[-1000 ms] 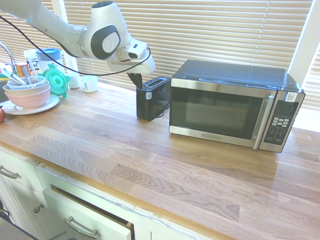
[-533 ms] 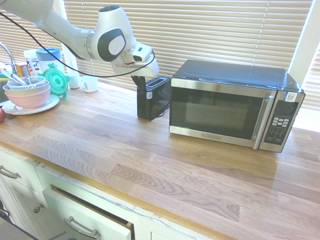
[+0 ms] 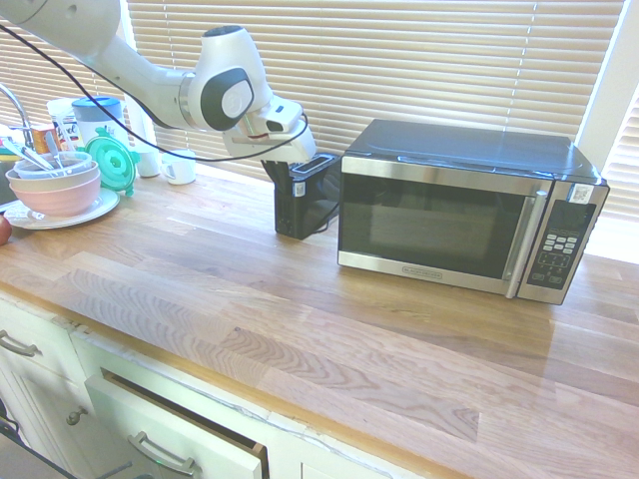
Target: Press the toaster
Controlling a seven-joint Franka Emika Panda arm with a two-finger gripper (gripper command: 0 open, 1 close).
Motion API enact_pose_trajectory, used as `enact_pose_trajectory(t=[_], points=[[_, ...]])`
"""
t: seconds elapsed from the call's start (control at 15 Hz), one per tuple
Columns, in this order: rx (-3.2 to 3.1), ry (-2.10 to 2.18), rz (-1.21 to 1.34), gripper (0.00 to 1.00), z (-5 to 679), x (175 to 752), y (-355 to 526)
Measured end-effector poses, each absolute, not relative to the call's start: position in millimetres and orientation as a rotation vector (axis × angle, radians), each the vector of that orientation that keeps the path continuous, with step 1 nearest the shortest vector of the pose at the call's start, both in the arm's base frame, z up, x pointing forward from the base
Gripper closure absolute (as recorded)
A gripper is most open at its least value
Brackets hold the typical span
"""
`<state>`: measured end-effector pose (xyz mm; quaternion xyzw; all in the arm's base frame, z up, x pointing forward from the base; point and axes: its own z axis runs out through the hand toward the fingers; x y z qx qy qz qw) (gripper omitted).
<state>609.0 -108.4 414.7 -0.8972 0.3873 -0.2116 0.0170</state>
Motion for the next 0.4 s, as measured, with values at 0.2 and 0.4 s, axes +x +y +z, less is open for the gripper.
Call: enact_pose_trajectory(t=[0.2,0.4], points=[[-2.794,1.195,-0.609,1.00,398.4,613.8,-110.7],[-2.806,1.192,-0.590,1.00,398.4,617.2,-111.5]])
